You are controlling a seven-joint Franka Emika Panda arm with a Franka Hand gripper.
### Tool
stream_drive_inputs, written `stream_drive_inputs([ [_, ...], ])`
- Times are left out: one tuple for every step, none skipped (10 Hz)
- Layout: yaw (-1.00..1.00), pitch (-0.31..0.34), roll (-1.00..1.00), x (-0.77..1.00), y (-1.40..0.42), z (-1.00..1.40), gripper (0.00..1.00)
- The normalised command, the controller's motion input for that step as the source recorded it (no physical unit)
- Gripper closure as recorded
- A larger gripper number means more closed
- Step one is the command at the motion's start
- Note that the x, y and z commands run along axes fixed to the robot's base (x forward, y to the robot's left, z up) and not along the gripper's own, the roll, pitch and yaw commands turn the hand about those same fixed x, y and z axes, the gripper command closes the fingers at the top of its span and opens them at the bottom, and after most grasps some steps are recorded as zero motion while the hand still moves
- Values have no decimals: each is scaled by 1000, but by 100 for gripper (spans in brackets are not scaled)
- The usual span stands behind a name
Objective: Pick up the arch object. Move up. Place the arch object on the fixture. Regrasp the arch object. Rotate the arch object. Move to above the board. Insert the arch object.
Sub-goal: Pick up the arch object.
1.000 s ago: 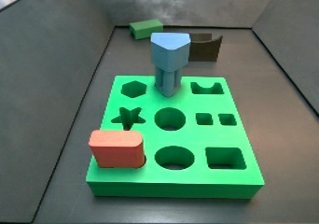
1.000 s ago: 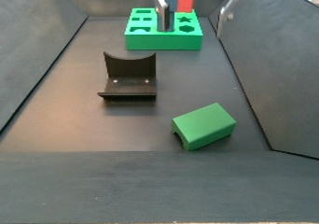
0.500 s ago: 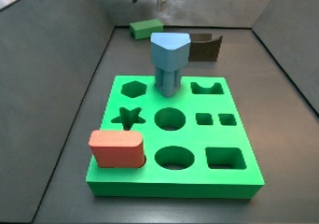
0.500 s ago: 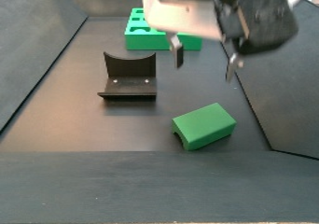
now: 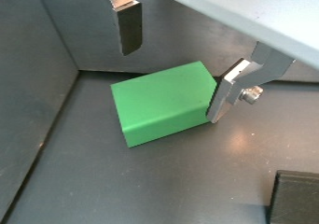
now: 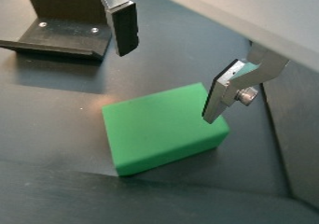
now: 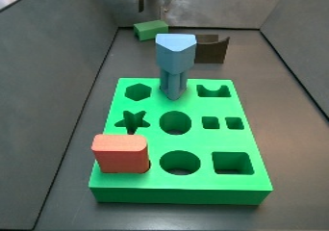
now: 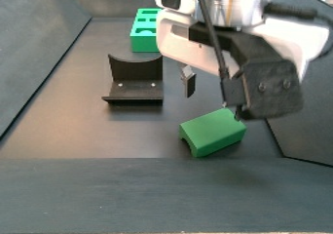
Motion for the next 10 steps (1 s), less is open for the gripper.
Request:
stream_drive_inputs([
  [-520,-344,-311,-174,74,-229,0],
  [-494,-347,-276,-269,100,-271,0],
  [-426,-354,-239,-337,160,-311,0],
  [-277,-360,-211,-309,206,-351,0],
  [-149,-376,-203,-129,157,-354,0],
  [-97,-403,-239,0,69,-289,0],
  [-14,-421,-307,0,0,-194,0],
  [0,-420,-330,0,0,-154,0],
  [-51,-360,-203,0,-14,-394,0],
  [-123,-324,-134,-63,-20,-540,0],
])
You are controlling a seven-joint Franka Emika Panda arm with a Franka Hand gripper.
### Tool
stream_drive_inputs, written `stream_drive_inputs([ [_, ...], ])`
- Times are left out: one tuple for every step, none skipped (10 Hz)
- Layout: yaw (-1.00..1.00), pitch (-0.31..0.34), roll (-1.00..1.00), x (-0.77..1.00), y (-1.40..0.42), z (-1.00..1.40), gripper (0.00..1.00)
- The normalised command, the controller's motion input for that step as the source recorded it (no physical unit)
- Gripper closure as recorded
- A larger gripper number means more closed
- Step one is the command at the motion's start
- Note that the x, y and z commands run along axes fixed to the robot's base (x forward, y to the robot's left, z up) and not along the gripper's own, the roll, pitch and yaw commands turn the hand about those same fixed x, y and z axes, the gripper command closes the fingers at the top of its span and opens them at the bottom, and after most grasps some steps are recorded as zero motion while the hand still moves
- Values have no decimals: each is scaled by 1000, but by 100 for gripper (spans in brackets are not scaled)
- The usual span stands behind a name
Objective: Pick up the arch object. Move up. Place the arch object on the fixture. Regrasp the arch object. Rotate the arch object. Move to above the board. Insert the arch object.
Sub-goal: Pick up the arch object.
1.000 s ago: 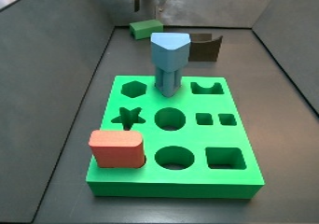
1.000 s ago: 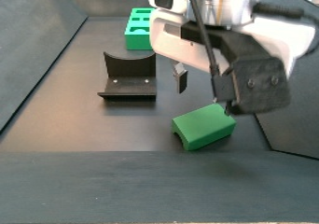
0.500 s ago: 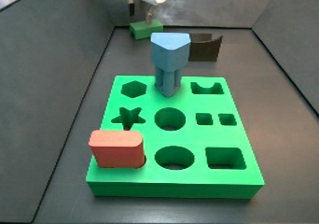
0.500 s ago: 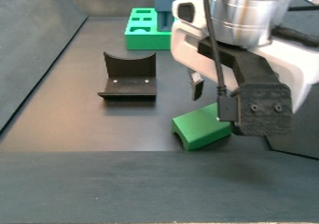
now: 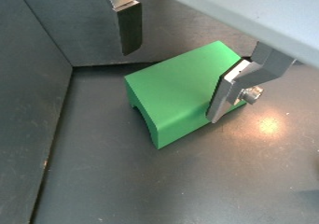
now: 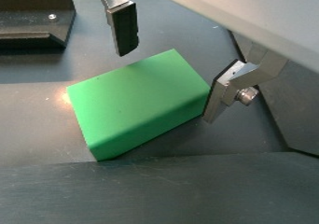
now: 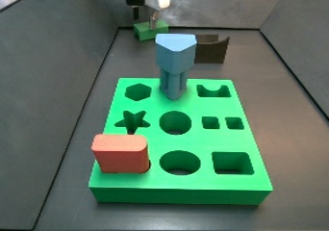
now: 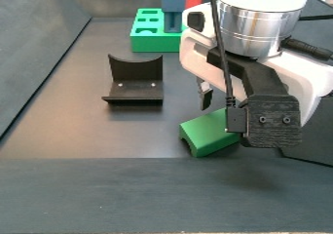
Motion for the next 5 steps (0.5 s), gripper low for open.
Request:
stream_drive_inputs([
  [-103,-169,-24,0,-111,-894,0],
  [-37,31,104,337,-163,-906,0],
  [-57,60,0,400,0,-743,0],
  [-97,0,-66,186,0,-446,0],
  [-89,-3,-119,34,0,-274,0],
])
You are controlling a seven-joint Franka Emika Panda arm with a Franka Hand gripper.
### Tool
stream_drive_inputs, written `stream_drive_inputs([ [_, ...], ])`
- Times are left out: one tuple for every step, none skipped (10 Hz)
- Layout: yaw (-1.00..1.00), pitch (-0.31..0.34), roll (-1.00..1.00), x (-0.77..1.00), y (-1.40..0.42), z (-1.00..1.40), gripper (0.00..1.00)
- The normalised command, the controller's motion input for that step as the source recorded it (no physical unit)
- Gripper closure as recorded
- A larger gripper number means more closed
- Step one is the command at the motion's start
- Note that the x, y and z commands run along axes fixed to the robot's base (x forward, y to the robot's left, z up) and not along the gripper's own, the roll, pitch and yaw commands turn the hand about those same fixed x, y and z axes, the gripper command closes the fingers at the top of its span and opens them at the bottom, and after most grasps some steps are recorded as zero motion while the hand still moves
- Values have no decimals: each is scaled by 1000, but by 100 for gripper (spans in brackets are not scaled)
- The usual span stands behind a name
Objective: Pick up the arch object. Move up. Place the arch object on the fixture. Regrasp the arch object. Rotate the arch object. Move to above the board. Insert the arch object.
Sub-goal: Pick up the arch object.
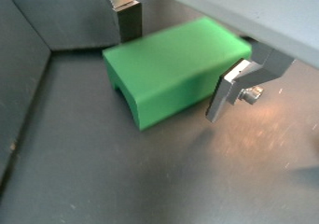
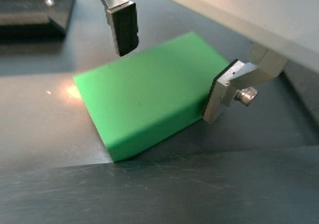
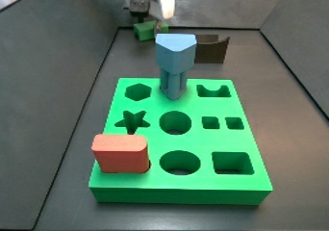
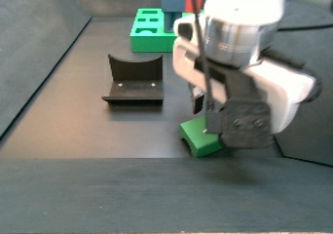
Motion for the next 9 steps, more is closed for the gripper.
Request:
stream_drive_inputs([
  [-54,-17,-66,0,0,-166,0],
  [-17,-4,-41,0,0,-63,0],
  [-57,0,-1,0,0,-17,0],
  [0,-36,0,0,0,-26,0],
  [0,-27,0,0,0,-114,0],
  [0,0,0,0,0,0,0],
  [0,0,0,0,0,0,100],
  [0,0,0,0,0,0,100],
  [0,0,0,0,0,0,100],
])
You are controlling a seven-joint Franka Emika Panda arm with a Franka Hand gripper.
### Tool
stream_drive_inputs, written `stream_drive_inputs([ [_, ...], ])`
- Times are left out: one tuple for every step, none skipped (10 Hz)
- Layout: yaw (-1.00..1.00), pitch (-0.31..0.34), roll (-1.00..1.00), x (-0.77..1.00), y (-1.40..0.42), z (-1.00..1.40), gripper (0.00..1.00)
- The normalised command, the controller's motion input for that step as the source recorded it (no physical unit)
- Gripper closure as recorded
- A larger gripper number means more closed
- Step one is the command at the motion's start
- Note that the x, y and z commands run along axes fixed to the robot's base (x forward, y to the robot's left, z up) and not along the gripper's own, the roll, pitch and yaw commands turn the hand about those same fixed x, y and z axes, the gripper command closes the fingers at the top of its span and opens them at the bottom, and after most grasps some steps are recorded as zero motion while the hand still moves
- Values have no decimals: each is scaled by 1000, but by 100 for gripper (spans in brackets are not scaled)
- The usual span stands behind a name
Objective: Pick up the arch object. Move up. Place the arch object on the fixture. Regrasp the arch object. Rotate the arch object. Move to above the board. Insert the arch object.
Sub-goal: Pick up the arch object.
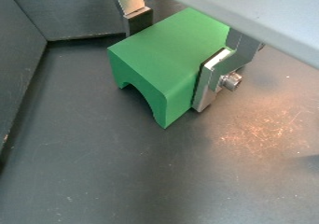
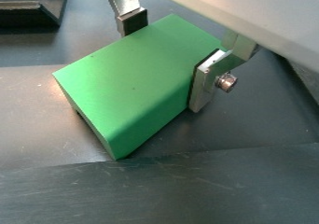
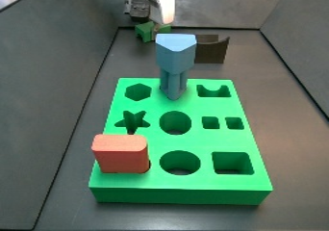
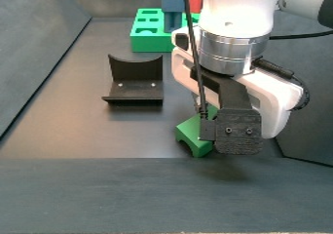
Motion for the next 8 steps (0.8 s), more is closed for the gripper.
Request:
stream_drive_inputs([
  [0,0,0,0,0,0,100],
  [0,0,0,0,0,0,100],
  [0,0,0,0,0,0,100],
  [0,0,0,0,0,0,100],
  [0,0,0,0,0,0,100],
  [0,0,0,0,0,0,100],
  [0,0,0,0,0,0,100],
  [0,0,0,0,0,0,100],
])
